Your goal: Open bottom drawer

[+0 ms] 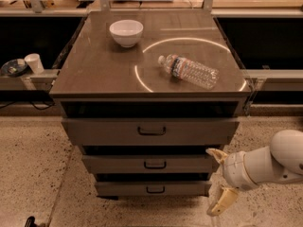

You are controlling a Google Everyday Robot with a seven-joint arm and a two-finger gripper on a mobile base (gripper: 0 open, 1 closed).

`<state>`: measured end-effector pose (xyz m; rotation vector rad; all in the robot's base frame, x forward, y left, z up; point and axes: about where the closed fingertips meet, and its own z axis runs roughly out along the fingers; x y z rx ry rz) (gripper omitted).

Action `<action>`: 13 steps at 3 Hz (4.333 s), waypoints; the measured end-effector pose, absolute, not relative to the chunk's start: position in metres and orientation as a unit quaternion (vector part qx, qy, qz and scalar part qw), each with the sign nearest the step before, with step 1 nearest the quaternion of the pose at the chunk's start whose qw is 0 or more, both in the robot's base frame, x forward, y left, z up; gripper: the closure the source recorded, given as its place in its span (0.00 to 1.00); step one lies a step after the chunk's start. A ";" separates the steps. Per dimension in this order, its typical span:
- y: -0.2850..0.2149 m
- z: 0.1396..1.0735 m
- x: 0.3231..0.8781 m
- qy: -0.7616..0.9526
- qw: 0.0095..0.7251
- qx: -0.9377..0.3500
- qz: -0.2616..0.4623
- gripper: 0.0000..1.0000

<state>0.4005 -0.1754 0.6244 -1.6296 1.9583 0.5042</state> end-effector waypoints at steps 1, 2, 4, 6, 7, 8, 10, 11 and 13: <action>-0.170 0.604 0.398 0.736 0.235 -0.617 0.151 0.00; -0.163 0.526 0.384 0.735 0.172 -0.649 0.094 0.00; -0.162 0.474 0.415 0.704 0.199 -0.681 0.031 0.00; -0.155 0.421 0.417 0.693 0.163 -0.692 0.120 0.00; -0.168 0.374 0.415 0.682 0.192 -0.674 0.210 0.00; -0.170 0.323 0.417 0.652 0.222 -0.679 0.254 0.00; -0.155 0.259 0.415 0.650 0.229 -0.678 0.254 0.00; -0.150 0.241 0.432 0.666 0.251 -0.663 0.233 0.00; -0.155 0.203 0.473 0.694 0.267 -0.638 0.199 0.00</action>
Offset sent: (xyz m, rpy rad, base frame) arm 0.0359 -0.0064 -0.1607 -0.5420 -0.2372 -0.0012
